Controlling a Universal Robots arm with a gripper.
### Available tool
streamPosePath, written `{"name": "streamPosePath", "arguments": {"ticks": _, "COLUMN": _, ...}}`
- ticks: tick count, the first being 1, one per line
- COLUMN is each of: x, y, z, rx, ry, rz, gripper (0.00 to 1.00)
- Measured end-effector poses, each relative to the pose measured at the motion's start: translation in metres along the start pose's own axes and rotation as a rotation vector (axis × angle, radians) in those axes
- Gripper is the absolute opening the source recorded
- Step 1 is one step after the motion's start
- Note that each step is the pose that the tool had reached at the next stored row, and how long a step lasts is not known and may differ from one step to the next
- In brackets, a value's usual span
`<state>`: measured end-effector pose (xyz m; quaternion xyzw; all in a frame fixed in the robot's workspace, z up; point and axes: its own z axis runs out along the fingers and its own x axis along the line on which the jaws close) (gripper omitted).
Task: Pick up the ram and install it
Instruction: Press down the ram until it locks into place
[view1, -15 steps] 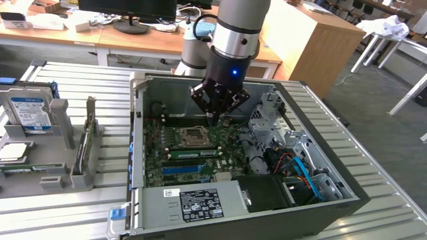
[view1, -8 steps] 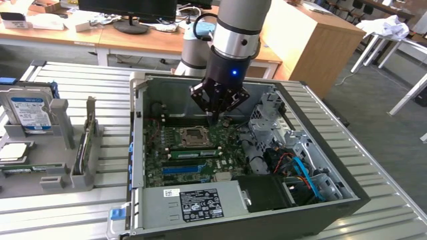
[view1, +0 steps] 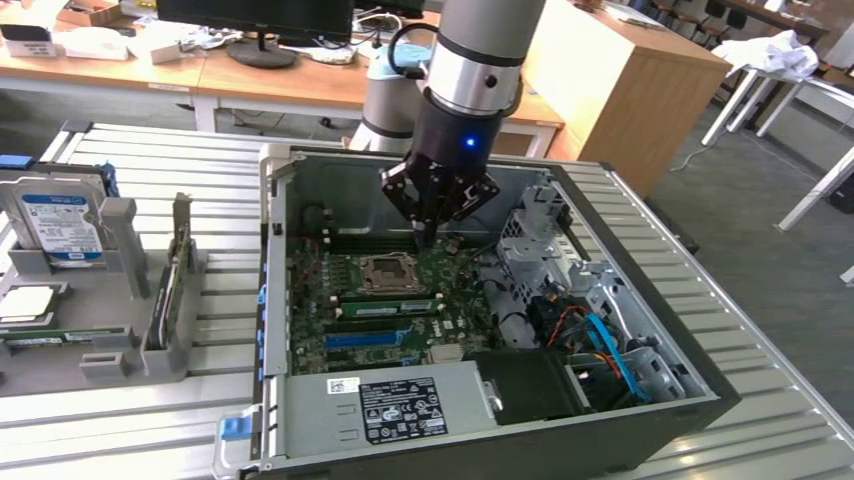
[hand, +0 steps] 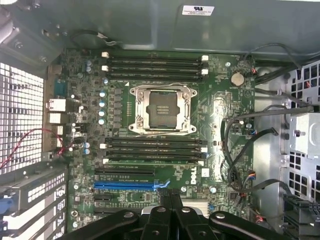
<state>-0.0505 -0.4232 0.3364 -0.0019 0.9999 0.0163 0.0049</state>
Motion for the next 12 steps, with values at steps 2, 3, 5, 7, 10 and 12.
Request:
{"name": "streamPosePath", "arguments": {"ticks": 2, "x": -0.0006, "y": 0.0000, "z": -0.0002, "rx": 0.0002, "ry": 0.0032, "rz": 0.001, "gripper": 0.11}}
{"name": "streamPosePath", "arguments": {"ticks": 3, "x": -0.0009, "y": 0.0000, "z": -0.0003, "rx": 0.0003, "ry": 0.0048, "rz": 0.002, "gripper": 0.11}}
{"name": "streamPosePath", "arguments": {"ticks": 5, "x": -0.0016, "y": 0.0001, "z": -0.0008, "rx": 0.0003, "ry": 0.0080, "rz": 0.003, "gripper": 0.11}}
{"name": "streamPosePath", "arguments": {"ticks": 7, "x": -0.0016, "y": 0.0001, "z": -0.0008, "rx": 0.0001, "ry": 0.0091, "rz": 0.003, "gripper": 0.11}}
{"name": "streamPosePath", "arguments": {"ticks": 10, "x": -0.0017, "y": 0.0000, "z": -0.0009, "rx": 0.0002, "ry": 0.0093, "rz": 0.003, "gripper": 0.11}}
{"name": "streamPosePath", "arguments": {"ticks": 12, "x": -0.0016, "y": 0.0000, "z": -0.0009, "rx": 0.0002, "ry": 0.0093, "rz": 0.003, "gripper": 0.11}}
